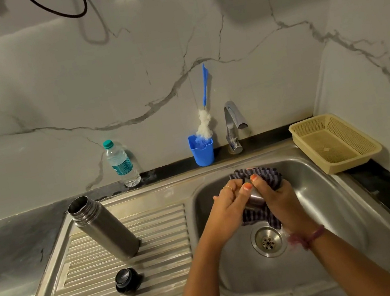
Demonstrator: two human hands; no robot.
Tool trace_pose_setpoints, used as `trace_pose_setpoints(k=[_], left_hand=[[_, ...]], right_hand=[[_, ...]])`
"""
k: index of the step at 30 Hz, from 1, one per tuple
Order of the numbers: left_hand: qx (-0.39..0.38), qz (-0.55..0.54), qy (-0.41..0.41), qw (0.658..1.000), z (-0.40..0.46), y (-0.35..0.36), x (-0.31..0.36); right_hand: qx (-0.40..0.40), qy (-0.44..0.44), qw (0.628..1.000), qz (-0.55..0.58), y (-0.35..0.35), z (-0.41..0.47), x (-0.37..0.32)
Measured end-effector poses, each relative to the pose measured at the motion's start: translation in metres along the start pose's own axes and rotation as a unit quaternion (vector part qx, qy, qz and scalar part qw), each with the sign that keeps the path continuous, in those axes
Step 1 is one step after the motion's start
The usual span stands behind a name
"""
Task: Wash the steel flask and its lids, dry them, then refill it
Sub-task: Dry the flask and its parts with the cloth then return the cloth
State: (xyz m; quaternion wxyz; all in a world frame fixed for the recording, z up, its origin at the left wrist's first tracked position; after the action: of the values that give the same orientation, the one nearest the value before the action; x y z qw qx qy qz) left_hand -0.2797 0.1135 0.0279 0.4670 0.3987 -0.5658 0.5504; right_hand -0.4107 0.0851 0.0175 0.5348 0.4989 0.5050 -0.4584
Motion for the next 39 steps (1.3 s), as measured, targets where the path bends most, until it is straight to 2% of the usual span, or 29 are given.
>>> trace_pose_setpoints(k=[2, 5, 7, 8, 9, 11, 12, 14, 16, 18, 19, 20, 22, 24, 29, 30, 32, 34, 35, 39], left_hand=[[0.042, -0.005, 0.017, 0.999, 0.0, 0.005, 0.005], [0.084, -0.067, -0.009, 0.994, -0.002, 0.005, 0.003], [0.095, -0.108, -0.028, 0.989, -0.002, 0.005, 0.002], [0.092, -0.113, -0.031, 0.989, -0.002, 0.006, 0.001], [0.085, -0.104, -0.03, 0.991, -0.003, 0.007, 0.001], [0.066, -0.091, -0.015, 0.994, -0.007, 0.01, 0.001], [0.062, -0.098, -0.003, 0.993, -0.009, 0.009, 0.002], [0.065, -0.105, 0.018, 0.992, -0.012, 0.005, 0.004], [0.071, -0.099, 0.033, 0.992, -0.01, 0.0, 0.006], [0.071, -0.083, 0.036, 0.993, -0.007, -0.002, 0.007], [0.071, -0.071, 0.034, 0.994, -0.006, -0.002, 0.006], [0.067, -0.064, 0.034, 0.995, -0.006, -0.001, 0.005], [0.051, -0.071, 0.036, 0.996, -0.009, 0.001, 0.0], [0.044, -0.09, 0.033, 0.994, -0.012, 0.001, -0.005], [0.053, -0.081, 0.011, 0.995, -0.006, -0.001, -0.012], [0.046, -0.078, 0.016, 0.996, -0.006, 0.0, -0.012], [0.031, -0.092, 0.028, 0.995, -0.009, 0.002, -0.011], [0.023, -0.104, 0.039, 0.994, -0.011, -0.001, -0.012], [0.024, -0.099, 0.045, 0.994, -0.01, -0.004, -0.012], [0.027, -0.068, 0.048, 0.996, -0.006, -0.006, -0.015]], right_hand=[[0.023, -0.105, 0.989, -0.097, -0.001, -0.003, -0.003], [0.003, -0.292, 0.93, -0.221, -0.002, -0.012, -0.006], [-0.012, -0.344, 0.901, -0.263, -0.001, -0.013, 0.0], [-0.018, -0.337, 0.906, -0.254, 0.0, -0.014, 0.001], [-0.02, -0.304, 0.927, -0.218, -0.001, -0.014, 0.0], [0.003, -0.165, 0.982, -0.091, -0.001, -0.013, -0.01], [0.006, -0.095, 0.995, -0.026, -0.002, -0.007, -0.009], [0.007, -0.053, 0.999, -0.004, -0.005, 0.001, -0.007], [0.013, -0.141, 0.987, -0.069, -0.004, -0.01, -0.017], [-0.001, -0.239, 0.953, -0.185, 0.0, -0.019, -0.013], [-0.005, -0.257, 0.942, -0.215, 0.0, -0.022, -0.008], [-0.008, -0.251, 0.944, -0.213, -0.001, -0.021, -0.006], [-0.002, -0.171, 0.976, -0.133, -0.004, -0.015, -0.003], [0.0, -0.108, 0.989, -0.102, -0.006, -0.008, 0.0], [-0.001, -0.206, 0.95, -0.234, -0.004, -0.024, 0.003], [-0.008, -0.186, 0.959, -0.215, -0.003, -0.022, 0.004], [0.008, -0.104, 0.989, -0.105, -0.004, -0.02, -0.005], [0.013, 0.005, 1.0, -0.017, -0.006, -0.015, -0.006], [0.011, 0.002, 0.999, -0.03, -0.008, -0.014, -0.005], [0.013, -0.124, 0.982, -0.141, -0.003, -0.017, 0.004]])
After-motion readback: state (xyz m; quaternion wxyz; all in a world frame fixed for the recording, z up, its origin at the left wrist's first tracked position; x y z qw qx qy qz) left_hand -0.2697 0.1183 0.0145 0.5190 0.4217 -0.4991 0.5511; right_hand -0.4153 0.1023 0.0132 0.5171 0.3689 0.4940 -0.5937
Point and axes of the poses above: each hand's wrist, its own z-axis towards the middle knuckle, its own y-axis out of the palm, x = y × z, the point moved 3 cm from there along z, towards the middle knuckle, and after that the axes turned 4 degrees about -z, right-handed, at the moved point
